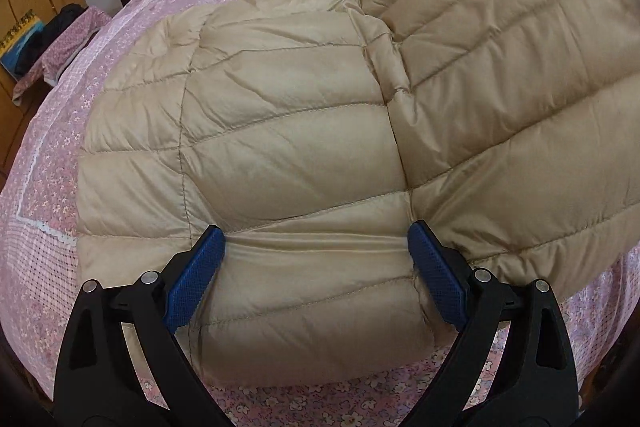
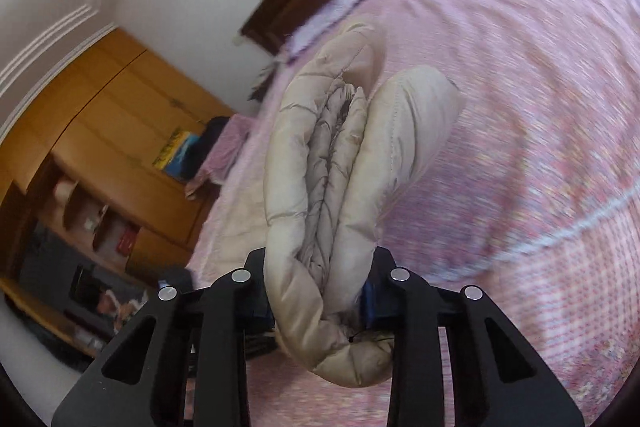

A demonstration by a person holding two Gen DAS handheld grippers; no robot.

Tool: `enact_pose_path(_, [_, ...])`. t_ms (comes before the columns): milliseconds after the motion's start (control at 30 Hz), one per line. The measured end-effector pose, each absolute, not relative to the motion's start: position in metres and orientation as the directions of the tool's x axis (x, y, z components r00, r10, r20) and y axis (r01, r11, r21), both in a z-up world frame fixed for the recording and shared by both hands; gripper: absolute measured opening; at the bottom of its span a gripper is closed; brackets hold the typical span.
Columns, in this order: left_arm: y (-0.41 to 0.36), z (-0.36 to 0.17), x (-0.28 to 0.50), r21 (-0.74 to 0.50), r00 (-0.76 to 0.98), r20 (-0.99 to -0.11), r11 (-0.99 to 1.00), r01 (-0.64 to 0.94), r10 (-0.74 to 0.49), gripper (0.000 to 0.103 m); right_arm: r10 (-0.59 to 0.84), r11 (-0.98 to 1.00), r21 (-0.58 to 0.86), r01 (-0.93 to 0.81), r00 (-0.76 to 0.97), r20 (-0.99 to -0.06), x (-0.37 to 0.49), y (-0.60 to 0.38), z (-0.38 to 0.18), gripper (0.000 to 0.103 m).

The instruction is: Fold large clothes

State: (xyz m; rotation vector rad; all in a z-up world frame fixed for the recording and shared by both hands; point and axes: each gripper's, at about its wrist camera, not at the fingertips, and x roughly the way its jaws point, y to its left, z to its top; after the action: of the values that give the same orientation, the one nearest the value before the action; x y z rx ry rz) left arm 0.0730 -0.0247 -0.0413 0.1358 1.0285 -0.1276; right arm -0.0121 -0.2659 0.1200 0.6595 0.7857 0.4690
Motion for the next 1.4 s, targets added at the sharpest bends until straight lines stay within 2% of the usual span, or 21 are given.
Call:
enact_pose_path(267, [-0.008,-0.023,0.057,0.022,0.553,-0.829,0.983,0.184,-0.085,0.090,0.662,0.721,0.630,-0.289,0.557,-0.501,0.007,-0.201,0.162,0.029])
enact_pose_path(433, [0.053,0.018,0.033,0.021,0.650,-0.760,0.997,0.074,-0.032,0.090,0.669,0.731,0.590,-0.343,0.530,-0.521,0.015,-0.165,0.173,0.029])
enact_pose_path(467, [0.069,0.023,0.031,0.014,0.657,-0.754,0.999,0.042,-0.017,0.087,0.670,0.732,0.583,-0.351,0.523,-0.526,0.017,-0.158,0.174,0.029])
enact_pose_path(533, [0.092,0.024,0.029,0.007,0.656,-0.755,1.000,-0.010,0.012,0.076,0.676,0.732,0.572,-0.371,0.507,-0.536,0.020,-0.144,0.176,0.029])
enact_pose_path(600, [0.115,0.020,0.032,-0.011,0.631,-0.775,0.998,-0.059,0.029,0.053,0.677,0.733,0.557,-0.389,0.489,-0.550,0.024,-0.128,0.176,0.029])
enact_pose_path(700, [0.144,0.006,0.039,-0.135,0.592,-0.803,0.988,-0.081,-0.061,0.034,0.675,0.737,0.530,-0.418,0.461,-0.575,0.024,-0.100,0.172,0.029])
enact_pose_path(733, [0.149,0.001,0.042,-0.161,0.577,-0.813,0.983,-0.089,-0.081,0.032,0.674,0.739,0.521,-0.428,0.446,-0.589,0.027,-0.086,0.170,0.029])
enact_pose_path(1033, [0.165,-0.012,0.015,-0.169,0.575,-0.816,0.975,-0.147,-0.054,0.031,0.631,0.759,0.470,-0.451,0.335,-0.699,0.038,-0.003,0.120,0.029])
enact_pose_path(1200, [0.195,-0.017,-0.009,-0.199,0.573,-0.819,0.953,-0.230,-0.032,0.031,0.617,0.759,0.481,-0.439,0.249,-0.746,0.045,0.030,0.082,0.033])
enact_pose_path(1400, [0.235,-0.024,-0.035,-0.215,0.572,-0.820,0.921,-0.325,0.010,0.031,0.577,0.767,0.424,-0.482,0.230,-0.783,0.044,0.056,0.057,0.034])
